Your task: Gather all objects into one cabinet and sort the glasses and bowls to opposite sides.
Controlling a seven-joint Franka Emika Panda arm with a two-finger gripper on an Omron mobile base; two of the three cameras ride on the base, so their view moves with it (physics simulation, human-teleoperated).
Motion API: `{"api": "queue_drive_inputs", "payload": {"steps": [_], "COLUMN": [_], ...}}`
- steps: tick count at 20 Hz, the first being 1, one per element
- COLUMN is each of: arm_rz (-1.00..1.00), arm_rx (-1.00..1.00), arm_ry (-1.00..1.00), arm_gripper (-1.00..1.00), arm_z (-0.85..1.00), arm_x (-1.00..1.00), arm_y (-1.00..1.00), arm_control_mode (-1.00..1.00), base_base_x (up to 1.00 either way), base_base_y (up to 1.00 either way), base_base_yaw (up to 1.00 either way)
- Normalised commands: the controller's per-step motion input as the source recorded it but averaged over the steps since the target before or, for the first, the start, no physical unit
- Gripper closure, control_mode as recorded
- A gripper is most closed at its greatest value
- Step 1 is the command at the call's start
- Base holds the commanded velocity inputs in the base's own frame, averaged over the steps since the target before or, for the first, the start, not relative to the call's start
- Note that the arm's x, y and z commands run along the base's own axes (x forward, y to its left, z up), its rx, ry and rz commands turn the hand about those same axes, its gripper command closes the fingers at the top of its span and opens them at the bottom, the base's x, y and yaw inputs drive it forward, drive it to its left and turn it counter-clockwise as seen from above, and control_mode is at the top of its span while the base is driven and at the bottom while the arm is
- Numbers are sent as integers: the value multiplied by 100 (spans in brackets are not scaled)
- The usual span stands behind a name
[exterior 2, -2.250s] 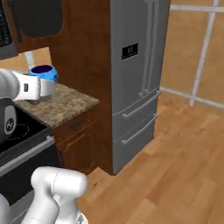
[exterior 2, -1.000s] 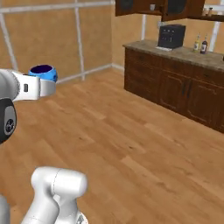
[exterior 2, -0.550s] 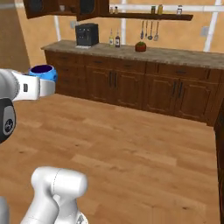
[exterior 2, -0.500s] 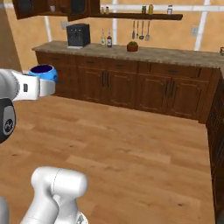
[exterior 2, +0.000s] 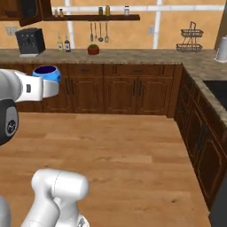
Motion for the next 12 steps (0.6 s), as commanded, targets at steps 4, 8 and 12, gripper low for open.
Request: {"api": "queue_drive_inputs", "payload": {"steps": [4, 8, 12], "arm_rz": [0, 0, 0], "arm_rx": [0, 0, 0], "arm_ry": [0, 0, 0], "arm_gripper": [100, 100, 100], "arm_z": [0, 0, 0], "arm_x": [0, 0, 0], "arm_y": [0, 0, 0], "arm_control_mode": [100, 100, 100], "base_base_x": [55, 47, 19], "base_base_y": [100, 100, 100], "base_base_yaw": [-12, -1, 0]}}
